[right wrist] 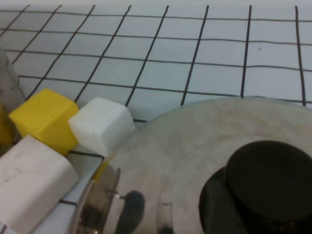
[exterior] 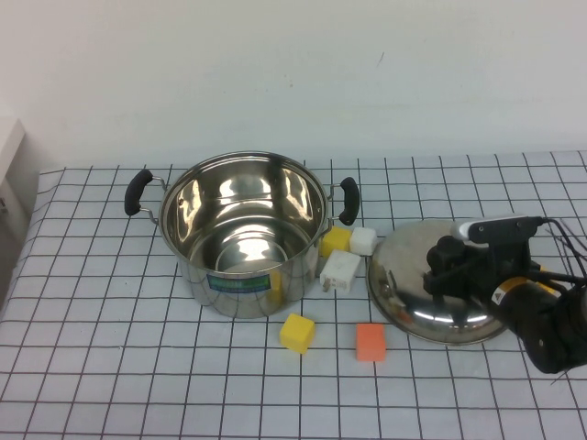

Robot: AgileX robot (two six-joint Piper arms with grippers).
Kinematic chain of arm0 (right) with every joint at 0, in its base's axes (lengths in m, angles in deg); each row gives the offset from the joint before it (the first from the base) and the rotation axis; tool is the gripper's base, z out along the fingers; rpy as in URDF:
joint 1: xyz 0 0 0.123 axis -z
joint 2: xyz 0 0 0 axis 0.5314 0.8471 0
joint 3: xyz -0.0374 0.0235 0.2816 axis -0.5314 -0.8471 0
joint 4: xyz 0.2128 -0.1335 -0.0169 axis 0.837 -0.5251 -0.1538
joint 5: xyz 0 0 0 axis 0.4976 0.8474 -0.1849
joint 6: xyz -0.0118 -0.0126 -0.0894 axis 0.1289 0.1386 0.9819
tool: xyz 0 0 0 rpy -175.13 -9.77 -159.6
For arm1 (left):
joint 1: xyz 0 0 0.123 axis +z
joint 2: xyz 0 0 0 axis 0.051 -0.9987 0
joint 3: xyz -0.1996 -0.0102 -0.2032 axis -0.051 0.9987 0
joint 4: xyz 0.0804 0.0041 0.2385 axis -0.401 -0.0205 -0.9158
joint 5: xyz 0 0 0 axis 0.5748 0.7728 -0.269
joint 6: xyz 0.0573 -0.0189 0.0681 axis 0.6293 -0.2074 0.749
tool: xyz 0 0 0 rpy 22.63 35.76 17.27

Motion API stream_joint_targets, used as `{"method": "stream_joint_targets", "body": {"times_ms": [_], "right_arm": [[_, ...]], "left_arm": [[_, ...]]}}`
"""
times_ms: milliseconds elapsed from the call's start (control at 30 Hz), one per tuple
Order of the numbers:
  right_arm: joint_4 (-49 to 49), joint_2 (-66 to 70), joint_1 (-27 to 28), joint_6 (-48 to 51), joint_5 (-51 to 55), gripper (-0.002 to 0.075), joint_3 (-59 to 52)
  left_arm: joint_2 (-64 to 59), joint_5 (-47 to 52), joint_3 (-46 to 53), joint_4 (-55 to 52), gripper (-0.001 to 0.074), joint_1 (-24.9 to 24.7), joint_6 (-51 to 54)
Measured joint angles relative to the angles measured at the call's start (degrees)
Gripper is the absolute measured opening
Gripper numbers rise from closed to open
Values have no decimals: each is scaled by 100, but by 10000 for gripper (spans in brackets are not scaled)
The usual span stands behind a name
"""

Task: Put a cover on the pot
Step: Pick up the pot lid, then place the pot lid on the pot

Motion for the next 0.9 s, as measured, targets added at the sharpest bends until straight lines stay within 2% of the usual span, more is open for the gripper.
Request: {"method": "stream_joint_targets", "body": {"times_ms": [233, 567, 733, 900], "right_arm": [[7, -933, 0, 517, 520, 347, 0], [732, -3455, 0, 2374, 3493, 347, -38], [811, -4433, -82, 2491, 3940, 347, -60], [811, -4889, -607, 2504, 4392, 347, 188]], "left_arm": [[0, 0, 0, 0, -3, 0, 0], [0, 0, 0, 0, -3, 0, 0], [0, 0, 0, 0, -3, 0, 0], [0, 0, 0, 0, -3, 0, 0]]}}
